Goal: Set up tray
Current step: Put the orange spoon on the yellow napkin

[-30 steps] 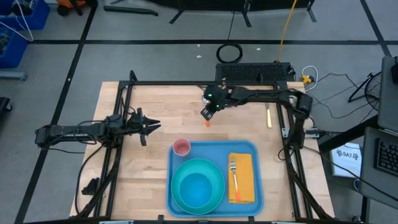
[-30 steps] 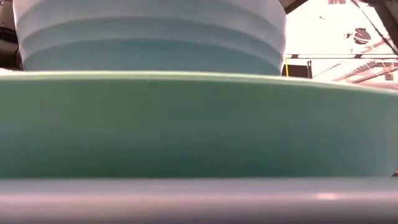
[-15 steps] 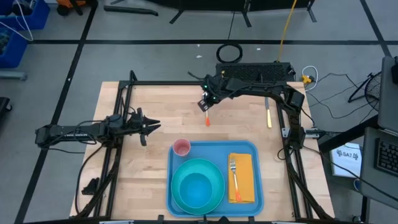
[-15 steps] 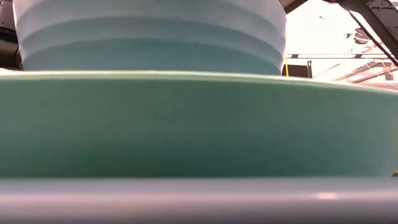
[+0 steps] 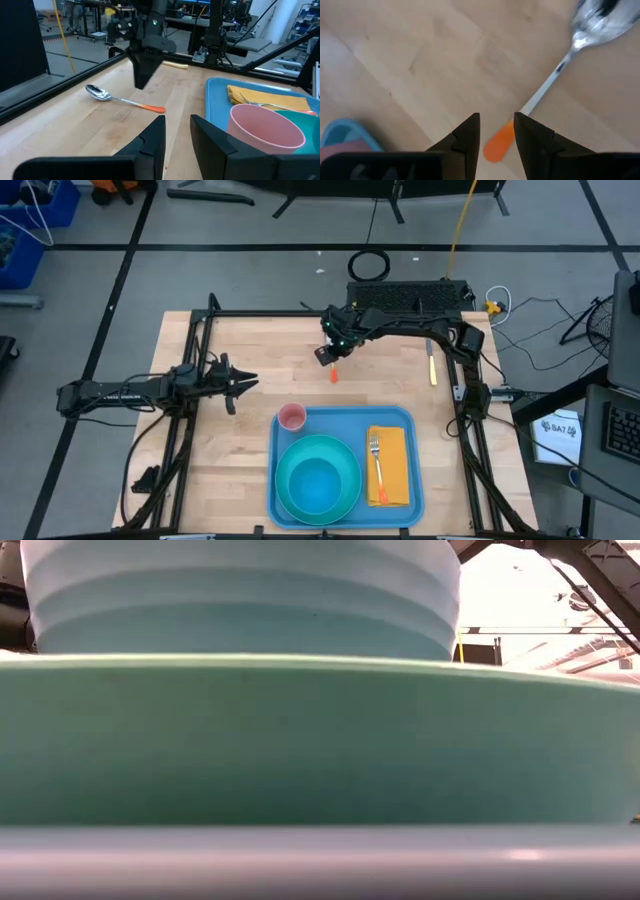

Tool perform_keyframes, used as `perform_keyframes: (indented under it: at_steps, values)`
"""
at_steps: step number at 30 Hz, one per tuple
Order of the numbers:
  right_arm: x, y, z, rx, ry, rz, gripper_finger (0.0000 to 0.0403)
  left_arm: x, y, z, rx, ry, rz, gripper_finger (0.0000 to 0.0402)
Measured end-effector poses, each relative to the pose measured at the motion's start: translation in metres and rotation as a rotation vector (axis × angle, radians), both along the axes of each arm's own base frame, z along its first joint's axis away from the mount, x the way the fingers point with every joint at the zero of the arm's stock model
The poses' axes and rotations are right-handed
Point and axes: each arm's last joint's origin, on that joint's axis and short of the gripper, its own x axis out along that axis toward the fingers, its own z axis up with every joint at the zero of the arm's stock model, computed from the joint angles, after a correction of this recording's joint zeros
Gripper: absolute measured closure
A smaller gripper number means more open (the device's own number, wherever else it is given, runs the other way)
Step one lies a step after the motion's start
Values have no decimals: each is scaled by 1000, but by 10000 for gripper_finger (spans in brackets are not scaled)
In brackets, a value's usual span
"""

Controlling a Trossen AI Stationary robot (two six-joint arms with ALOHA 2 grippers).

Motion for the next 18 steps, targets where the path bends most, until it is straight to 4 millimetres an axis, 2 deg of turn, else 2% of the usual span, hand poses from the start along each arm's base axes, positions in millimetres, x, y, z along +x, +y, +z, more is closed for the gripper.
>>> perform_keyframes:
  at_steps: [5, 11, 18]
  values:
    - [-2, 0, -8, 3, 55, -3, 289, 0, 0, 0, 0, 0, 0, 309]
    - [3, -7, -17, -39, 39, -9, 289, 0, 0, 0, 0, 0, 0, 309]
    - [4, -13, -41, -15, 85, -8, 289, 0, 0, 0, 0, 1, 0, 309]
